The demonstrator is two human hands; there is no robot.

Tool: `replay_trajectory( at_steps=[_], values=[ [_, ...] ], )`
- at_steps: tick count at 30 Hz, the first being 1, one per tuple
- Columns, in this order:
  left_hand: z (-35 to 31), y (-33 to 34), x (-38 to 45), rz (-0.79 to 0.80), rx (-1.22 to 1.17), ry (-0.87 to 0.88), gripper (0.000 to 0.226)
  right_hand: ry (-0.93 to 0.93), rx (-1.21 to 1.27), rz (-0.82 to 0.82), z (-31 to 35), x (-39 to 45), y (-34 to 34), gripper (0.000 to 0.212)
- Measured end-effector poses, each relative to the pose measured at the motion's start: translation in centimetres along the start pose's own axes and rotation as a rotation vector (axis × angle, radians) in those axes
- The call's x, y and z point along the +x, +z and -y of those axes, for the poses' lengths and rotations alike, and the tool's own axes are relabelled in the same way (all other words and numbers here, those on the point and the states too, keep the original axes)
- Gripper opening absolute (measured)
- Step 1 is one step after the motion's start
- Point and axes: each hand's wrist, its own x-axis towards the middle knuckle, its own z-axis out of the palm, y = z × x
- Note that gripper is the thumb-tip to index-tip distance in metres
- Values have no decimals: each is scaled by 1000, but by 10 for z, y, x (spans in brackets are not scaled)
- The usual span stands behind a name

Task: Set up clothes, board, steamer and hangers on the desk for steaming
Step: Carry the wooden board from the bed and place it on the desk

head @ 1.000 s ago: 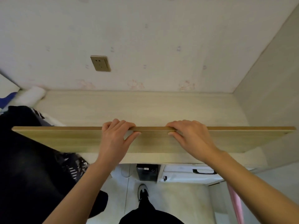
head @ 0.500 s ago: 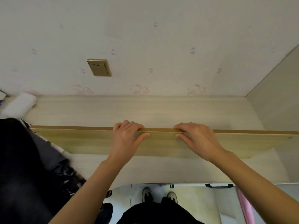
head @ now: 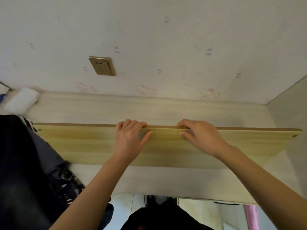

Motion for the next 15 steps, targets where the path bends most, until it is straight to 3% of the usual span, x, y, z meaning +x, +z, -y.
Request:
replay_trajectory(
  at_steps=[9, 15],
  values=[
    [12, 38, 15, 30, 135, -68, 39, 116, 41, 187, -15, 59, 9, 23],
    [44, 59, -4, 157, 175, -81, 55, 138, -21, 301, -15, 76, 34, 55]
  ],
)
